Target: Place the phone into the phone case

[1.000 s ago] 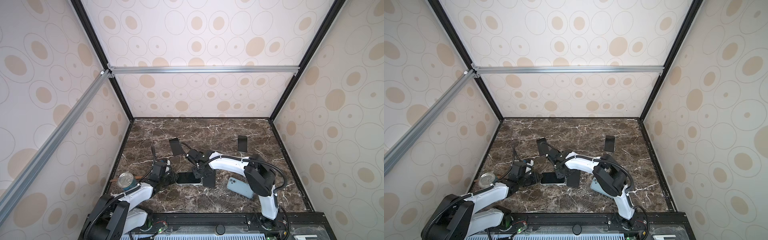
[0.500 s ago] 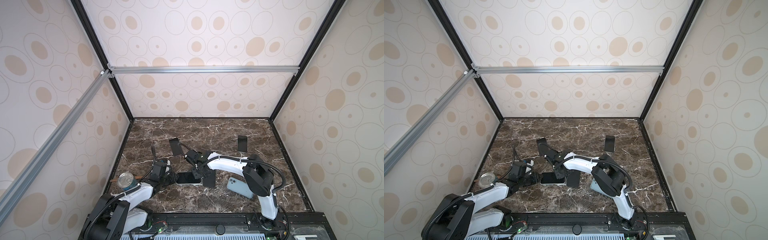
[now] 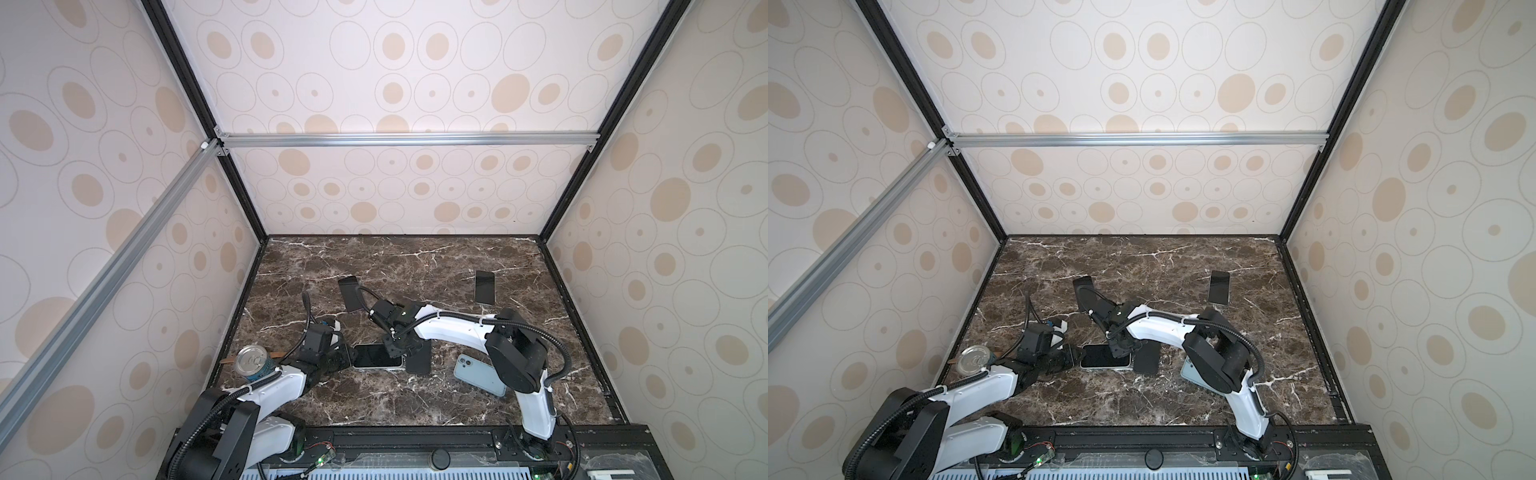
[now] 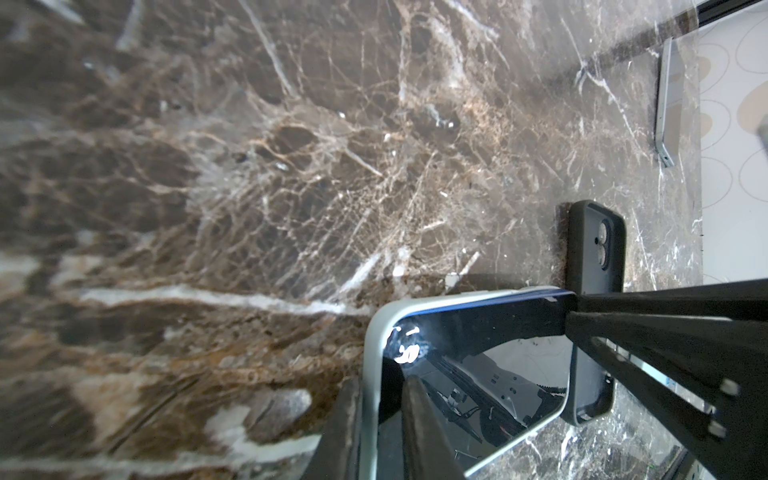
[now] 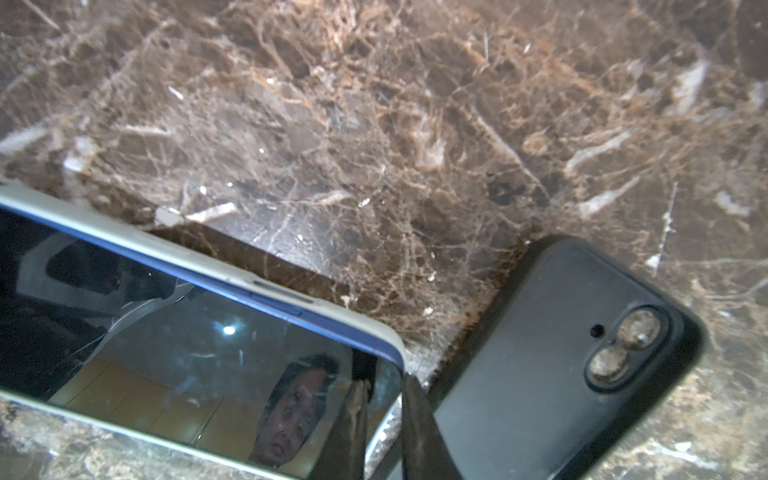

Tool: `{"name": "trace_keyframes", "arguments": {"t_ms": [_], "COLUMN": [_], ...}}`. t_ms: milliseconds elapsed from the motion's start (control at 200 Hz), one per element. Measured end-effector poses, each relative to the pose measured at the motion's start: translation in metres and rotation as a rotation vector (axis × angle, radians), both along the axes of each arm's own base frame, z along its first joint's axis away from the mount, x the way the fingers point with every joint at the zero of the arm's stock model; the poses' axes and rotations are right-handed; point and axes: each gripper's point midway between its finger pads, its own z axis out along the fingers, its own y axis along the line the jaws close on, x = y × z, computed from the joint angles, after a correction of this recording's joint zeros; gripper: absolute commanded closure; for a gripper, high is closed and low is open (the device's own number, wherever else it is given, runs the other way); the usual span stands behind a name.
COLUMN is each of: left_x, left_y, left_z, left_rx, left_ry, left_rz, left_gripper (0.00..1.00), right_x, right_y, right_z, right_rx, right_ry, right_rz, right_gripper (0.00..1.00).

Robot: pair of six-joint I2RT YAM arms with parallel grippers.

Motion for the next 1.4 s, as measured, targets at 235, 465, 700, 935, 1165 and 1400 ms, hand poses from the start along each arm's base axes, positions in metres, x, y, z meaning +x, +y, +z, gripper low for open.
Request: {"name": "trace_keyframes", "arguments": {"t_ms": [235,465,700,935,1165,1400], "left_x": [0.001,0.001,0.001,0.002,0.019,0.042], "left_y": [0.0,0.001,0.001,0.001,0.0,0.001], "left_z": [0.001,0.001,0.001,0.002,0.027,0.086], "left_rx": [0.0,0.004,0.003,0.004,0.016,0.042], "left_ry": [-0.006,-0.006,-0.009,-0.011,-0.068,-0.226], "left_rz": [0.002,0.006,0.005,0.006,0.015,0.012], "left_gripper": [0.81,0.81,0.81,0.81,0.8,0.79], "right_x": [-0.001,0.007,0.013,0.016,0.015,0.017], "right_y": [0.0,0.018,0.069,0.072,0.043,0.033], "right_z": [-0.002,-0.007,-0.005,0.008,0.015,0.04], "right_rx": [0.011,0.134,0.361,0.338,0.161,0.098], "right_ry": [0.006,0.015,0.031,0.023,0.033,0.013], "right_rz": [-0.015,-0.033,0.014,0.05,0.111,0.217], "right_gripper": [0.84,0.84,0.84,0.82,0.77,0.74]}}
